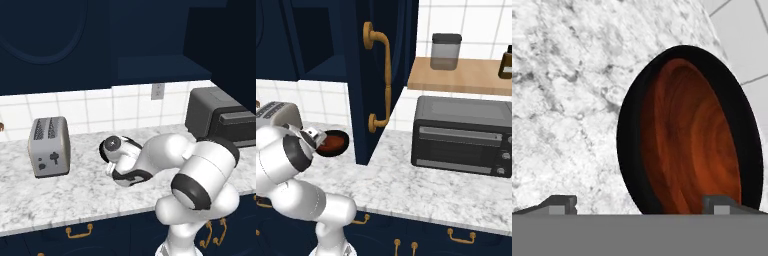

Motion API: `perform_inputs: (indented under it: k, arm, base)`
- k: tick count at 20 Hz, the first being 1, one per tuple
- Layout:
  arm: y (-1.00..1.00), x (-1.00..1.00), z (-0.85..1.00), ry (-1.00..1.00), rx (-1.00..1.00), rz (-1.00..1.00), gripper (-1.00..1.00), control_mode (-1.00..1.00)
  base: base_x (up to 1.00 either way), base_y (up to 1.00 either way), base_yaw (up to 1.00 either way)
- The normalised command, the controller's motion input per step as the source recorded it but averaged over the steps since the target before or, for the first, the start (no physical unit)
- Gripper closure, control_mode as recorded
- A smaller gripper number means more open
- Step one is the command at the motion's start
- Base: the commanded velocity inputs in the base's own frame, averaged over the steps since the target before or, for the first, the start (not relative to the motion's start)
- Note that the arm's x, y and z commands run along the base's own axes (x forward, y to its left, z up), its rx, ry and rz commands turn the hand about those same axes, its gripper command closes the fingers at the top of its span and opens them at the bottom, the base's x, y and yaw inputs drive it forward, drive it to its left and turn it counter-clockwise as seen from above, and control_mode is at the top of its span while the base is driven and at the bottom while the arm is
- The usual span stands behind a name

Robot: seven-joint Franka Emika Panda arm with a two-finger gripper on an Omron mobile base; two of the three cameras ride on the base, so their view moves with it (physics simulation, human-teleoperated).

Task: Pick up the bowls on the counter and stack them on top of one another in the open cabinet. Place the smaller bowl on top of the larger bowl.

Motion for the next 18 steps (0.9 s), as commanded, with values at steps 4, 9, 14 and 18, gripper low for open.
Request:
perform_inputs:
  k: [4, 9, 14, 18]
  arm:
    - [0.0, 0.21, -0.29, 0.01, -0.13, 0.09, -1.0, -1.0]
    - [0.0, 0.01, -0.08, 0.0, -0.08, 0.08, -1.0, -1.0]
    - [0.0, 0.1, -0.12, 0.0, -0.06, 0.03, -1.0, -1.0]
    - [0.0, 0.18, -0.07, 0.0, -0.03, 0.0, -1.0, -1.0]
  base:
    - [0.0, 0.0, 0.0]
    - [0.0, 0.0, 0.0]
    - [0.0, 0.0, 0.0]
    - [0.0, 0.0, 0.0]
